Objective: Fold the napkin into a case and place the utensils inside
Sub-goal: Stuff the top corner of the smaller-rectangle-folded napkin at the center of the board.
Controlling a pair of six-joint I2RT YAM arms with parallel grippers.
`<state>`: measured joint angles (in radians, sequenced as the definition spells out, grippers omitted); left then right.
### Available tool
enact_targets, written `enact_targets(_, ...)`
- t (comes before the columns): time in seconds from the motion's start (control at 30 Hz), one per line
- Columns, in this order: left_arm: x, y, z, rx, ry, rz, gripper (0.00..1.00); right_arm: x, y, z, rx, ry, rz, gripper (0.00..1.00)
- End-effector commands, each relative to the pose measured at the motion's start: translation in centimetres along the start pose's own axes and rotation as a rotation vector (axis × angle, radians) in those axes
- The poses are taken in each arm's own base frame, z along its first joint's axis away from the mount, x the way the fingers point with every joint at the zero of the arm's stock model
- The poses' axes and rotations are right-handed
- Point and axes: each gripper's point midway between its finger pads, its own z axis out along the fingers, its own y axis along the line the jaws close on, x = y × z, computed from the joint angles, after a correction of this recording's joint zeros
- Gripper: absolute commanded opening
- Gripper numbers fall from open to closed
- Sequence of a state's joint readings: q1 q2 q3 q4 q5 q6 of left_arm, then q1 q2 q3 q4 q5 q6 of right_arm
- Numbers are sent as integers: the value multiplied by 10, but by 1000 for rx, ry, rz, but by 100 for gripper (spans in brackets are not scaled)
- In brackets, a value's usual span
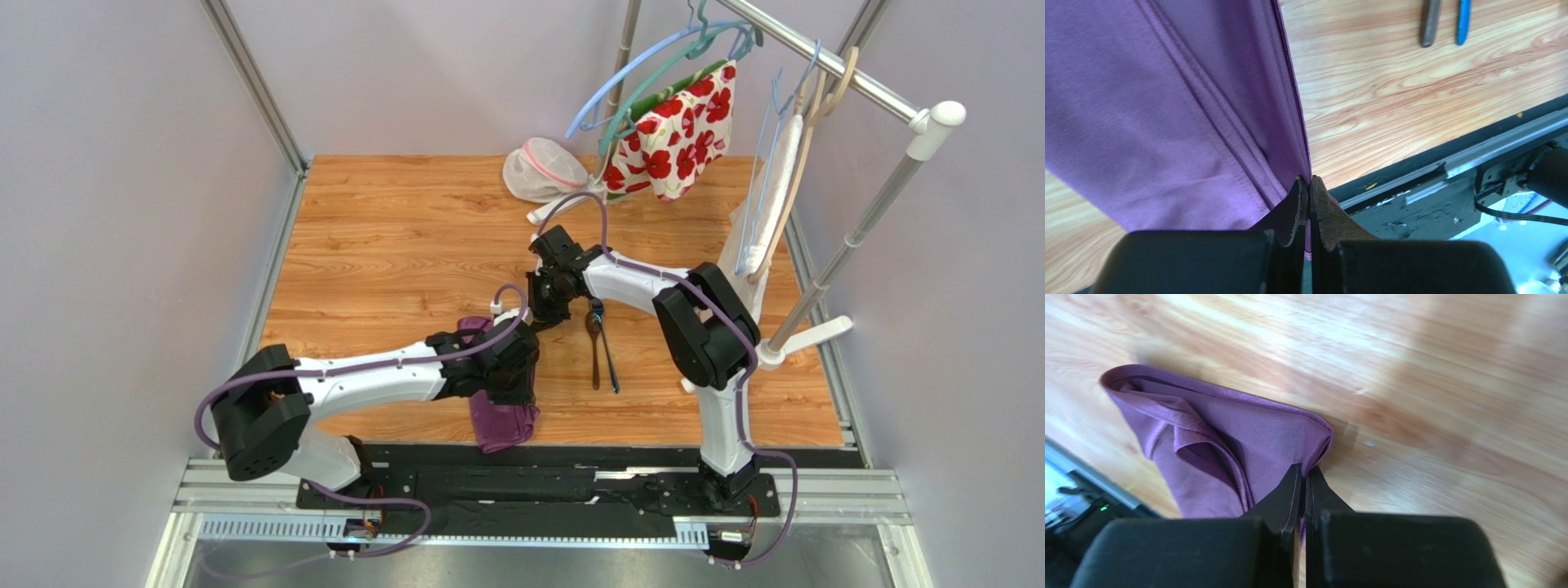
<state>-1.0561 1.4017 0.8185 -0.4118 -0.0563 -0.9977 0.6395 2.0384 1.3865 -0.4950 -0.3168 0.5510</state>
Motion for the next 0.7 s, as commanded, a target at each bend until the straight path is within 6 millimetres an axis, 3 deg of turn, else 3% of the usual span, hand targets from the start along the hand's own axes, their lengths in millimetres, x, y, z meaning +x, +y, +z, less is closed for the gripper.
enact_targets(0.0,-20,-37,-1,114,-29,37,0,-30,-10,-32,89,-121,-63,0)
enact_targets(0.2,-21,-38,5,134,-17,26,0,-35,-22,-47,166,-148,-86,0)
enact_targets(0.37,-15,-20,4,118,-24,0,0,-36,-5,-50,171,-145,-99,0)
enact_targets(0.67,-4,20,0,83,-34,-64,0,-29,28,-32,165,-115,-97,0)
